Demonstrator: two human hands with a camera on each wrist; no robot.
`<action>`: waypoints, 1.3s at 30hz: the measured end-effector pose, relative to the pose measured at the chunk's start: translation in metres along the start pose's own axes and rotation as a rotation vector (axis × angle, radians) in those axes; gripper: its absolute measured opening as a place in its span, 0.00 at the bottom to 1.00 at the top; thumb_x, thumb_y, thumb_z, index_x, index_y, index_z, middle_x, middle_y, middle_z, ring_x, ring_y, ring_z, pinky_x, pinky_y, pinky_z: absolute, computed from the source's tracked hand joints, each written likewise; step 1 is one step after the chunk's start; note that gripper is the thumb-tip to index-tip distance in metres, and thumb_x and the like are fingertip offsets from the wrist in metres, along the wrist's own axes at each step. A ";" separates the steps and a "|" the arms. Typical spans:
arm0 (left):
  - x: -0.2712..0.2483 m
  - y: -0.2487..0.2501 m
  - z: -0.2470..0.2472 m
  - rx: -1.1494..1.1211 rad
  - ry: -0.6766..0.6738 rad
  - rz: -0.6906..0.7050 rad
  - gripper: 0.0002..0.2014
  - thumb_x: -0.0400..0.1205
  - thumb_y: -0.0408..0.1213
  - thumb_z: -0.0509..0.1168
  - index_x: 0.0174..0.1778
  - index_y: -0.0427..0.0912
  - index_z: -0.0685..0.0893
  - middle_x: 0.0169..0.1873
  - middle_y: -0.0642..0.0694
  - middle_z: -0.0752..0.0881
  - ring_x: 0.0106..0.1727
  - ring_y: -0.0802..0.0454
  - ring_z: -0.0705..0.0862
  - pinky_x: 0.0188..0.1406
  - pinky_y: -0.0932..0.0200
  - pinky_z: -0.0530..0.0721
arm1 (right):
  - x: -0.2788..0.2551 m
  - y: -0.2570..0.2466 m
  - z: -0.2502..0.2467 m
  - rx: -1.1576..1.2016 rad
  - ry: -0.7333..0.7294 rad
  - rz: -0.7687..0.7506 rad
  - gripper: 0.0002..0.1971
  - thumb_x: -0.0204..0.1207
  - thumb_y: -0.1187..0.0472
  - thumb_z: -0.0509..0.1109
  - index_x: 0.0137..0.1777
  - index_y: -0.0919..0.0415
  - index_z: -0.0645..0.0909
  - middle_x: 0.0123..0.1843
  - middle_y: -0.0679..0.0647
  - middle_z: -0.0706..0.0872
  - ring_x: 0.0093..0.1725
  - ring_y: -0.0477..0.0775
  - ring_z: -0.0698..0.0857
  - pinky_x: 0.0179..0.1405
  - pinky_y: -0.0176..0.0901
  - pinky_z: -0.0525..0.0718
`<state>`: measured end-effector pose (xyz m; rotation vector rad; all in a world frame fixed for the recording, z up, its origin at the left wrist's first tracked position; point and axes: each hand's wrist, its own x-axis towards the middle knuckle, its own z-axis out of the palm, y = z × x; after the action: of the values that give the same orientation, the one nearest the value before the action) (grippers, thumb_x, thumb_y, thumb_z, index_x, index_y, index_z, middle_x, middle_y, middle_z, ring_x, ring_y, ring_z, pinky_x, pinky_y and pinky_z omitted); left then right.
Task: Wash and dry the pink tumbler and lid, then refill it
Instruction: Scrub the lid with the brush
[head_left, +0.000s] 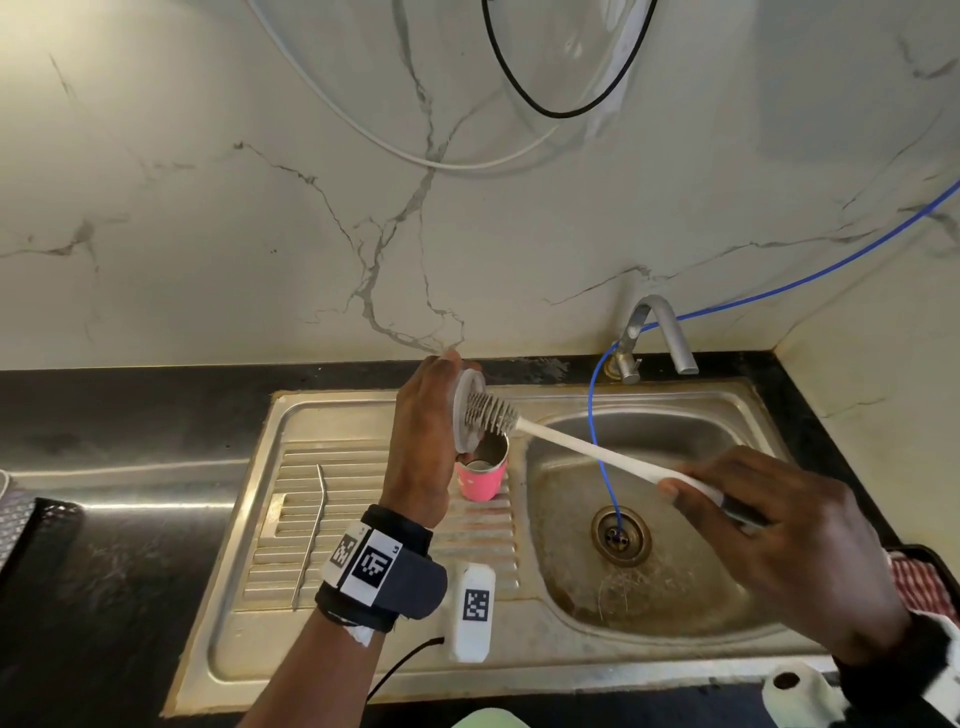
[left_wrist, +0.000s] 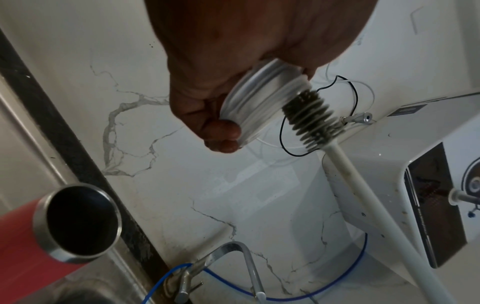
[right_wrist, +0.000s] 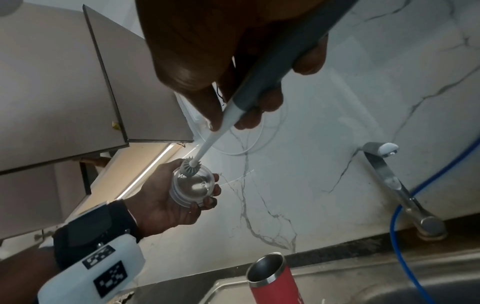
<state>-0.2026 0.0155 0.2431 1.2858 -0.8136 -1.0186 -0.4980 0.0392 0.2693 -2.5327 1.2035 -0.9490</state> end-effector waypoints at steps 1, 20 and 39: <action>0.000 -0.001 -0.001 -0.022 0.009 -0.019 0.25 0.83 0.56 0.65 0.56 0.33 0.83 0.49 0.39 0.83 0.49 0.48 0.83 0.33 0.57 0.84 | -0.001 0.000 0.000 0.007 0.008 0.008 0.16 0.83 0.46 0.70 0.54 0.58 0.93 0.47 0.43 0.90 0.36 0.41 0.88 0.28 0.40 0.88; 0.001 -0.009 0.015 0.418 0.276 0.251 0.25 0.91 0.66 0.42 0.60 0.52 0.75 0.56 0.48 0.80 0.56 0.57 0.78 0.49 0.67 0.70 | 0.004 -0.045 0.020 -0.101 0.022 0.199 0.13 0.87 0.44 0.68 0.57 0.49 0.92 0.46 0.41 0.88 0.34 0.44 0.87 0.26 0.43 0.87; 0.035 -0.031 0.002 0.812 0.475 0.444 0.26 0.95 0.55 0.40 0.57 0.42 0.78 0.48 0.39 0.80 0.51 0.46 0.71 0.54 0.54 0.61 | -0.005 -0.069 0.036 -0.200 -0.053 0.251 0.17 0.92 0.46 0.59 0.54 0.51 0.87 0.42 0.46 0.83 0.28 0.52 0.85 0.23 0.47 0.86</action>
<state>-0.1965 -0.0176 0.2103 1.8128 -1.1111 0.0230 -0.4349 0.0847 0.2677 -2.4522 1.6252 -0.7309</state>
